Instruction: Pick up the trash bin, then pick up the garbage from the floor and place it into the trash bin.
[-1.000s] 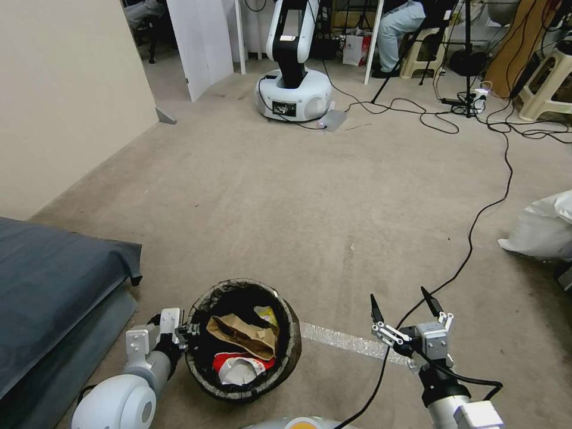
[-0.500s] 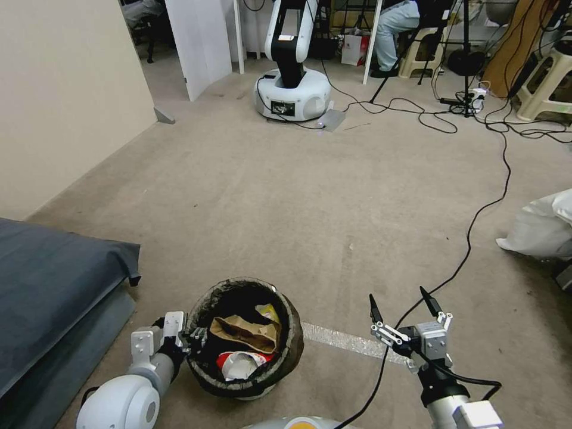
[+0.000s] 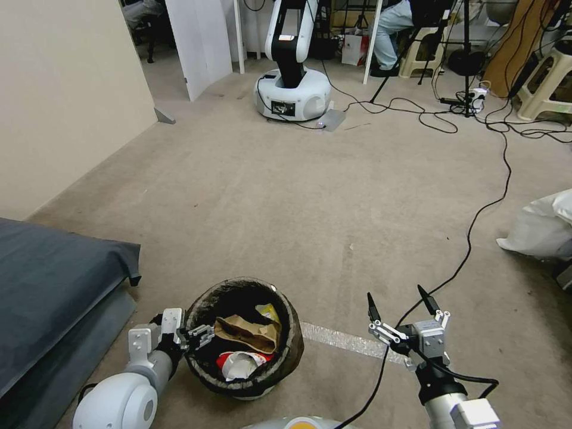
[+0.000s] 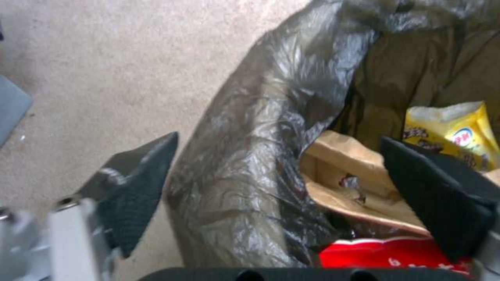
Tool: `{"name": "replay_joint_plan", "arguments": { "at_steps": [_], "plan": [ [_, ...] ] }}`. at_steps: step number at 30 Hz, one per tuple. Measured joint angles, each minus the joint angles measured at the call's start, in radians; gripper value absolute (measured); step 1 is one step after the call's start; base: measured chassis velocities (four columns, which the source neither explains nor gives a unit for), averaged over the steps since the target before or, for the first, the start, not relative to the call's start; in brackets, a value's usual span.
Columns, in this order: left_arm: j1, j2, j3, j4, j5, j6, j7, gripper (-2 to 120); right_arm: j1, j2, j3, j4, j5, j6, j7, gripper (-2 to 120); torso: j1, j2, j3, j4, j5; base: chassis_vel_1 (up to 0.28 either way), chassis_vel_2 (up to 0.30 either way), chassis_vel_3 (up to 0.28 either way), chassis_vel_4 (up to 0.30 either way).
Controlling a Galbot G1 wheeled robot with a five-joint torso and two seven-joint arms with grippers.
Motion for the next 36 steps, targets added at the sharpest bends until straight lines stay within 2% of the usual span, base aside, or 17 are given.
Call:
{"name": "replay_joint_plan", "arguments": {
  "at_steps": [12, 19, 21, 22, 23, 24, 26, 27, 29, 30, 33, 34, 36],
  "plan": [
    [0.027, 0.017, -0.025, -0.091, -0.002, -0.002, -0.006, 100, 0.000, -0.006, -0.011, -0.001, -0.001, 0.000, 0.002, 100, 0.000, 0.000, 0.000, -0.0001, 0.0000, 0.000, 0.000, 0.000, 0.000],
    [0.058, 0.019, -0.055, -0.172, 0.006, -0.016, -0.024, 100, -0.001, -0.011, -0.007, 0.002, 0.004, -0.001, 0.012, 100, 0.000, 0.000, 0.000, 0.0000, 0.0001, 0.000, 0.000, 0.000, 0.000],
    [0.076, 0.012, -0.075, -0.189, 0.038, -0.087, -0.006, 100, -0.001, -0.008, -0.002, 0.005, 0.007, -0.001, 0.016, 100, 0.000, 0.000, 0.000, 0.0000, 0.0000, 0.000, 0.000, 0.000, 0.000],
    [0.086, 0.006, -0.086, -0.191, 0.065, -0.147, 0.006, 100, -0.001, -0.005, 0.000, 0.005, 0.010, -0.001, 0.019, 100, 0.000, 0.000, 0.000, -0.0001, 0.0000, 0.000, 0.000, 0.000, 0.000],
    [0.086, 0.006, -0.086, -0.191, 0.065, -0.147, 0.006, 100, -0.001, -0.005, 0.000, 0.005, 0.010, -0.001, 0.019, 100, 0.000, 0.000, 0.000, -0.0001, 0.0000, 0.000, 0.000, 0.000, 0.000],
    [0.098, -0.004, -0.099, -0.191, 0.099, -0.246, 0.013, 100, -0.002, -0.002, 0.004, 0.006, 0.011, -0.001, 0.026, 100, 0.000, 0.000, 0.000, 0.0001, 0.0000, 0.000, 0.000, 0.000, 0.000],
    [0.123, -0.033, -0.114, -0.180, 0.146, -0.396, 0.014, 100, -0.002, 0.008, 0.012, 0.004, 0.005, 0.001, 0.042, 100, 0.000, 0.000, 0.000, 0.0000, 0.0002, 0.000, 0.000, 0.000, 0.000],
    [0.123, -0.033, -0.114, -0.180, 0.146, -0.396, 0.014, 100, -0.002, 0.008, 0.012, 0.004, 0.005, 0.001, 0.042, 100, 0.000, 0.000, 0.000, 0.0000, 0.0002, 0.000, 0.000, 0.000, 0.000],
    [0.155, -0.069, -0.117, -0.152, 0.188, -0.531, -0.016, 100, -0.006, 0.026, 0.022, 0.001, -0.001, 0.010, 0.070, 100, 0.000, 0.000, 0.000, 0.0001, 0.0001, 0.000, 0.000, 0.000, 0.000],
    [0.155, -0.069, -0.117, -0.152, 0.188, -0.531, -0.016, 100, -0.006, 0.026, 0.022, 0.001, -0.001, 0.010, 0.070, 100, 0.000, 0.000, 0.000, 0.0001, 0.0001, 0.000, 0.000, 0.000, 0.000],
    [0.196, -0.088, -0.105, -0.116, 0.244, -0.710, -0.067, 100, -0.012, 0.052, 0.042, -0.005, -0.033, 0.036, 0.105, 100, 0.000, 0.000, 0.000, 0.0001, 0.0001, 0.000, 0.000, 0.000, 0.000],
    [0.196, -0.088, -0.105, -0.116, 0.244, -0.710, -0.067, 100, -0.012, 0.052, 0.042, -0.005, -0.033, 0.036, 0.105, 100, 0.000, 0.000, 0.000, 0.0001, 0.0001, 0.000, 0.000, 0.000, 0.000],
    [0.223, -0.091, -0.087, -0.106, 0.260, -0.822, -0.110, 100, -0.023, 0.073, 0.057, -0.006, -0.051, 0.061, 0.125, 100, 0.000, 0.000, 0.000, 0.0000, 0.0000, 0.000, 0.000, 0.000, 0.000]
  ]
}}
